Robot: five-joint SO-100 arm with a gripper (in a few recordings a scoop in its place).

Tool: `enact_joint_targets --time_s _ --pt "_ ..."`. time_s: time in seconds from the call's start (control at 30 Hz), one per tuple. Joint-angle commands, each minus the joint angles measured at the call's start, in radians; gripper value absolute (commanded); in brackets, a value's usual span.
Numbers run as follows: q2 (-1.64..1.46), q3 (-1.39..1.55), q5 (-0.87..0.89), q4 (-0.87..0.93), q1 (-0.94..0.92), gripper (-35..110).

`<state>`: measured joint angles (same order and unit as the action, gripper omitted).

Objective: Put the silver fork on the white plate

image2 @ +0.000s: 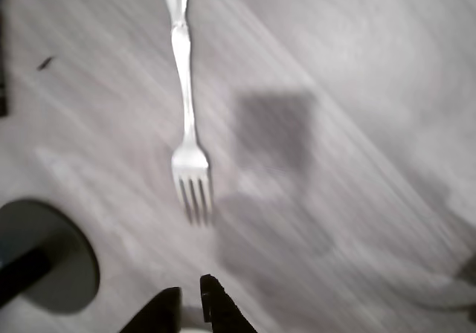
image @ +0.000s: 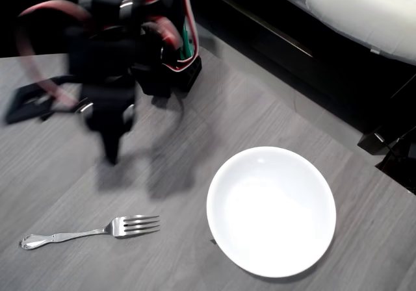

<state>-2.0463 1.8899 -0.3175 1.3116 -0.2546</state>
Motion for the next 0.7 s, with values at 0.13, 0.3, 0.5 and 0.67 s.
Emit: enact_joint_targets --time_s 0.13,0.3,0.5,0.67 --pt "0.403 -0.196 -0.092 -0.018 -0.017 15" --pt "0.506 -0.199 -0.114 -0.067 -0.011 15" --pt "0.586 -0.235 -0.115 -0.104 -0.005 15" --pt "0.649 -0.268 -0.124 -0.114 0.003 23"
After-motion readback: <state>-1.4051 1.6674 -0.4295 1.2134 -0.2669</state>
